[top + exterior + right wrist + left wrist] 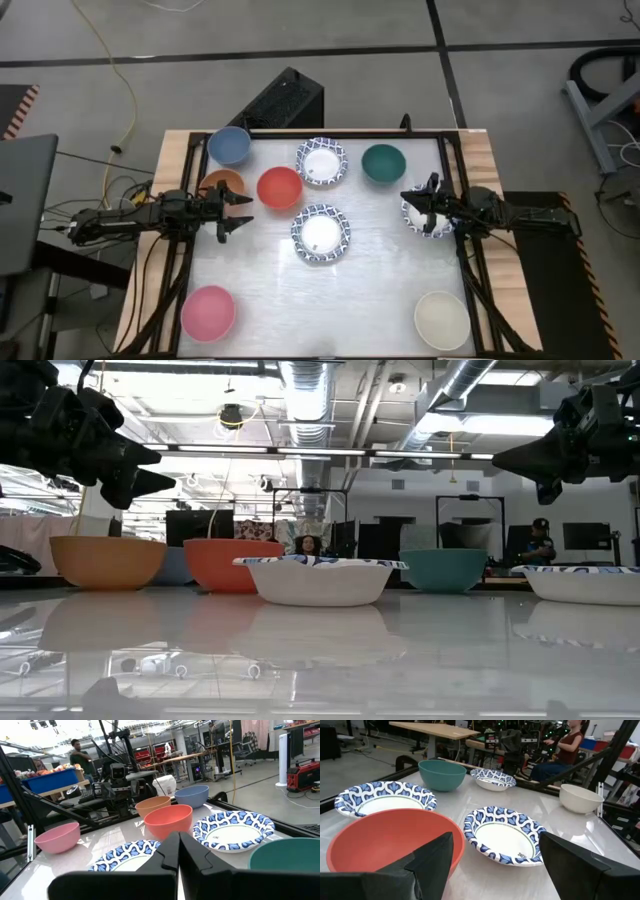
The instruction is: Nest bowls inside each other
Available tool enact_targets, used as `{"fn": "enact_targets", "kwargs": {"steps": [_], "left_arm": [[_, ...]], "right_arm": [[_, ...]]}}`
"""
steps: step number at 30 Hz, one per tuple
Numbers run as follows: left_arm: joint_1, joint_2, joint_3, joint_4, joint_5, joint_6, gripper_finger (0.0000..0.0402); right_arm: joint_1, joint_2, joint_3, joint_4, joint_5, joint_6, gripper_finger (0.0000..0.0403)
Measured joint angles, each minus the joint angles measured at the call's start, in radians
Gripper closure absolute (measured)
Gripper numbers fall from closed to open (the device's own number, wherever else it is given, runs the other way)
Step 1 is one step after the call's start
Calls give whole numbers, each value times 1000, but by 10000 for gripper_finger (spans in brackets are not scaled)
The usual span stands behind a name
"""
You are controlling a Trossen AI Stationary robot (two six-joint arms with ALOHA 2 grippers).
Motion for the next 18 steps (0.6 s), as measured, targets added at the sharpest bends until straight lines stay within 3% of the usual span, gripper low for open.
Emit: {"fn": "enact_targets", "kwargs": {"steps": [15, 18], "left_arm": [[0, 0, 0, 0, 0, -1, 118], [0, 0, 0, 0, 0, -72, 118]], "right_arm": [[0, 0, 0, 0, 0, 0, 378], [0, 0, 0, 0, 0, 0, 378]]}}
